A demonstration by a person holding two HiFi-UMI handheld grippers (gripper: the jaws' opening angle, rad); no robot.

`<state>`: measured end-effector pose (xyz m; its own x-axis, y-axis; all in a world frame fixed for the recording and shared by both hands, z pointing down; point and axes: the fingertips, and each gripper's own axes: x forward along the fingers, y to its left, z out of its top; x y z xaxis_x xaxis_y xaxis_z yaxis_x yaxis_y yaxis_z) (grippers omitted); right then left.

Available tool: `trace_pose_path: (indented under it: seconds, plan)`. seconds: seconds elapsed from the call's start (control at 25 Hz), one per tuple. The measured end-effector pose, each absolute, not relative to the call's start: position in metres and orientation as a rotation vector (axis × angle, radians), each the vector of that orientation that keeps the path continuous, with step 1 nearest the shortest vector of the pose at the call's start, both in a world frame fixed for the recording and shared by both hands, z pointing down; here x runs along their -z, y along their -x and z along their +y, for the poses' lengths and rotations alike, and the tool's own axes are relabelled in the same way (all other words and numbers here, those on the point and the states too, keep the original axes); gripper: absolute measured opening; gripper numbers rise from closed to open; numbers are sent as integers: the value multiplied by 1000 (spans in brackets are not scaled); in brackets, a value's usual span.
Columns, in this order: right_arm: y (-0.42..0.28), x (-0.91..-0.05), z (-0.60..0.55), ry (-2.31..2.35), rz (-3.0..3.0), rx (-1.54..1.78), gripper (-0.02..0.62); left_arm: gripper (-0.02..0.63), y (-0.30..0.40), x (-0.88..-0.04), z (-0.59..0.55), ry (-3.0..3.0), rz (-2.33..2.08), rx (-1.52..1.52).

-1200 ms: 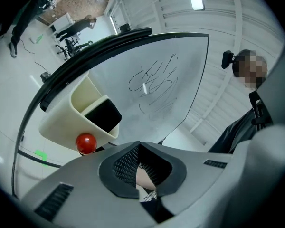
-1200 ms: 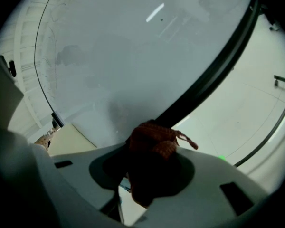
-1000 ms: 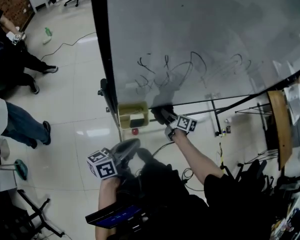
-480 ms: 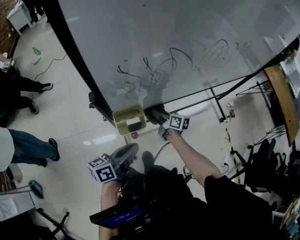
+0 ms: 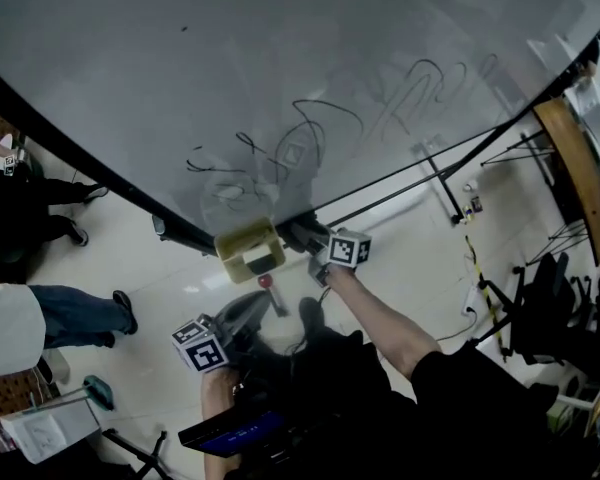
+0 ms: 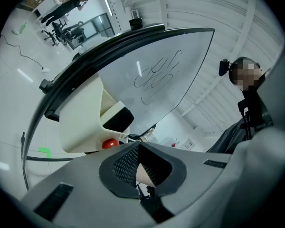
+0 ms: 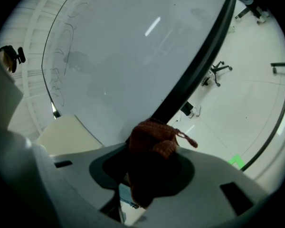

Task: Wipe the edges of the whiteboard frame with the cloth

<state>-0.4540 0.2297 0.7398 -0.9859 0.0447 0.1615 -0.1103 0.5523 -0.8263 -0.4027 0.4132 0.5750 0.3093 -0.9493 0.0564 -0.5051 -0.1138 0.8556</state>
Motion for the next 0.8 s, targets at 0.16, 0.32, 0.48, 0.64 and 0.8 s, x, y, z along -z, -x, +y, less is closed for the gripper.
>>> trace_pose_path:
  seconds: [0.16, 0.32, 0.48, 0.64, 0.8]
  plan:
    - [455, -738, 230, -120, -2651, -1420, 143, -9, 410, -579, 417, -1792, -1229, 647]
    - [456, -740, 235, -233, -2666, -1482, 143, -9, 428, -580, 430, -1832, -1145, 601]
    - [457, -739, 237, -302, -2685, -1549, 141, -9, 451, -576, 444, -1877, -1073, 564]
    - [457, -734, 240, -285, -2743, -1534, 141, -9, 457, -581, 457, -1898, -979, 512]
    - [472, -737, 256, -166, -2745, -1498, 141, -9, 461, -587, 461, -1897, -968, 481]
